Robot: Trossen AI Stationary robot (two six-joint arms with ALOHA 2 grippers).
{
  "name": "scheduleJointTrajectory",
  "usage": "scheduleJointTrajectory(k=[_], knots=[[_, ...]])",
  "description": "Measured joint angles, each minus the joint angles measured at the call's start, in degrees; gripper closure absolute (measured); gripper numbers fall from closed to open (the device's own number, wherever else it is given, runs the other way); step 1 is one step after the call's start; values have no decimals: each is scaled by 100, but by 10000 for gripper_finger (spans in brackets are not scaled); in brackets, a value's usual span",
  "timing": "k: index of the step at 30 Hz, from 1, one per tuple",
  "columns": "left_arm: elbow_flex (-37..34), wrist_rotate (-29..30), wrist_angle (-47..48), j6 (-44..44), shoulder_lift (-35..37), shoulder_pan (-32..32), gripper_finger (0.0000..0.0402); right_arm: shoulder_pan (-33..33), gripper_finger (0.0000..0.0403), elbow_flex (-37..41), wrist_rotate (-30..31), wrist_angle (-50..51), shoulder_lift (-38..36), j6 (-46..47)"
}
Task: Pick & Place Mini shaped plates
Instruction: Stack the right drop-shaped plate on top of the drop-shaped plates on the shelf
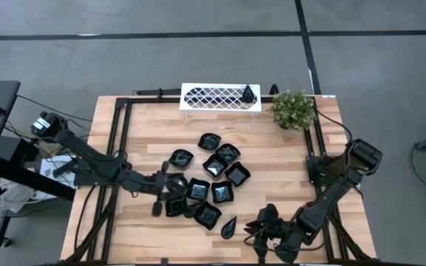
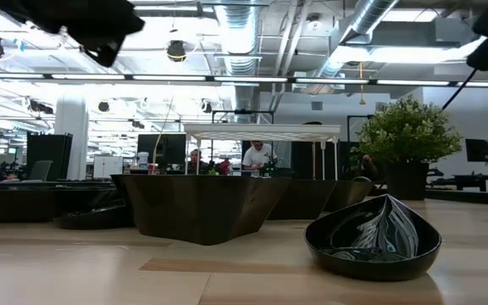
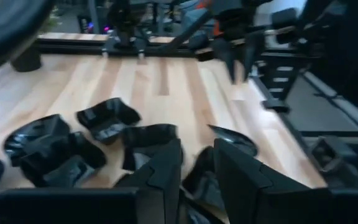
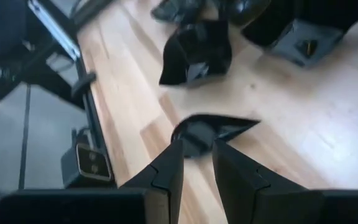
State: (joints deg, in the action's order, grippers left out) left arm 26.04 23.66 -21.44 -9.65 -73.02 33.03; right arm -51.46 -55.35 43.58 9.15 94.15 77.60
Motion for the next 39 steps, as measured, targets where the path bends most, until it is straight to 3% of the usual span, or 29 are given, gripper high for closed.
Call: scheduleJointTrajectory(k=[5,13,26,39], knots=[[-219,10,-56,-371,236,419,304,16,321,0,339,-500,363,54],[-405,33,-224,-727,239,644,304,291,321,2,-218,-1618,1235,57],[-405,33,-329,-736,239,644,304,381,316,2,-628,-1483,1305,492],[-405,33,-346,-736,239,644,304,704,210,2,-921,-1284,1303,503]])
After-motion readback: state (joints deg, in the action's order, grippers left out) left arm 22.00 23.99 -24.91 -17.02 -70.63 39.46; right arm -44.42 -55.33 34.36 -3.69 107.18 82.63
